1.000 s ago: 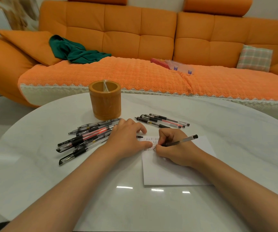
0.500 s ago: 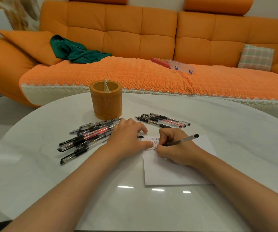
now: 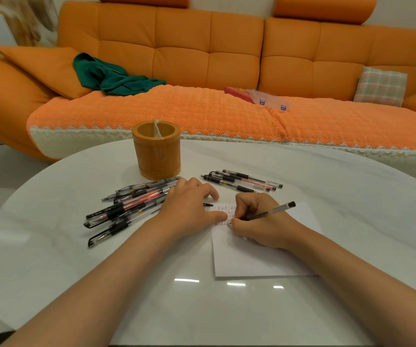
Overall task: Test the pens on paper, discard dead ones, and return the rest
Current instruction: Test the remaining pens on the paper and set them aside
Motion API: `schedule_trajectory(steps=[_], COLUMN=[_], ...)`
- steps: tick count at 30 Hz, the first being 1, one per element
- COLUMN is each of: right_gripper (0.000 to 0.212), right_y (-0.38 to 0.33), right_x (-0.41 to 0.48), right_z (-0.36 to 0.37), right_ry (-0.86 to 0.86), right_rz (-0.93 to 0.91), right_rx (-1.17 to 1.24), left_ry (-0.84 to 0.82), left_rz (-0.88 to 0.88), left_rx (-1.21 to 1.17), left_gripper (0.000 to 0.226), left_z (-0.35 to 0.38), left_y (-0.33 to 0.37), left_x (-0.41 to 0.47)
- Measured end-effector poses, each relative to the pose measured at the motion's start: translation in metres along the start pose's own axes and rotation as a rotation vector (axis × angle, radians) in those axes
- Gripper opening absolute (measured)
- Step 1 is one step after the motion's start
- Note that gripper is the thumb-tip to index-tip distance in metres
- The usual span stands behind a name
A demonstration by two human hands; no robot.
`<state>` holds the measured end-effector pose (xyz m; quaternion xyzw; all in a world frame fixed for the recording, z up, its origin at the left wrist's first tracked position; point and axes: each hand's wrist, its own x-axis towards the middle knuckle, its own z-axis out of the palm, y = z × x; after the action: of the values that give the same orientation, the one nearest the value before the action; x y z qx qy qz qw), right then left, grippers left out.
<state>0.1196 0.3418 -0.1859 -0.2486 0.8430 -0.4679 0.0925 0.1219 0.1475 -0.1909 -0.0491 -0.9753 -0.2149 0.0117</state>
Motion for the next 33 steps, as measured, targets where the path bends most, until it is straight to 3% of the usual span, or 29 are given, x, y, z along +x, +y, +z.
schedule_trajectory(steps=[7, 14, 18, 22, 28, 31, 33], right_gripper=[0.018, 0.012, 0.027, 0.043, 0.048, 0.042, 0.029], right_y=[0.002, 0.006, 0.004, 0.002, -0.011, -0.013, -0.011], right_x=[0.001, 0.002, 0.004, 0.002, 0.01, 0.011, 0.011], right_z=[0.0, -0.006, -0.005, -0.013, -0.022, -0.023, -0.024], right_ry=[0.01, 0.178, 0.228, 0.159, 0.124, 0.116, 0.126], right_rz=[0.008, 0.041, 0.035, 0.022, 0.187, 0.179, 0.139], right_rx=[0.038, 0.277, 0.243, 0.262, 0.579, 0.48, 0.276], left_ry=[0.007, 0.01, 0.006, -0.03, -0.032, -0.011, 0.009], left_rz=[0.004, 0.019, 0.047, 0.071, 0.143, 0.158, 0.166], left_rx=[0.022, 0.016, -0.016, -0.123, 0.108, 0.101, 0.084], left_gripper=[0.052, 0.049, 0.036, 0.029, 0.026, 0.017, 0.016], left_z=[0.001, 0.001, -0.002, -0.015, -0.024, -0.025, -0.026], left_y=[0.0, 0.0, -0.003, -0.013, -0.023, -0.024, -0.024], left_x=[-0.001, -0.003, -0.004, -0.002, -0.003, -0.003, -0.003])
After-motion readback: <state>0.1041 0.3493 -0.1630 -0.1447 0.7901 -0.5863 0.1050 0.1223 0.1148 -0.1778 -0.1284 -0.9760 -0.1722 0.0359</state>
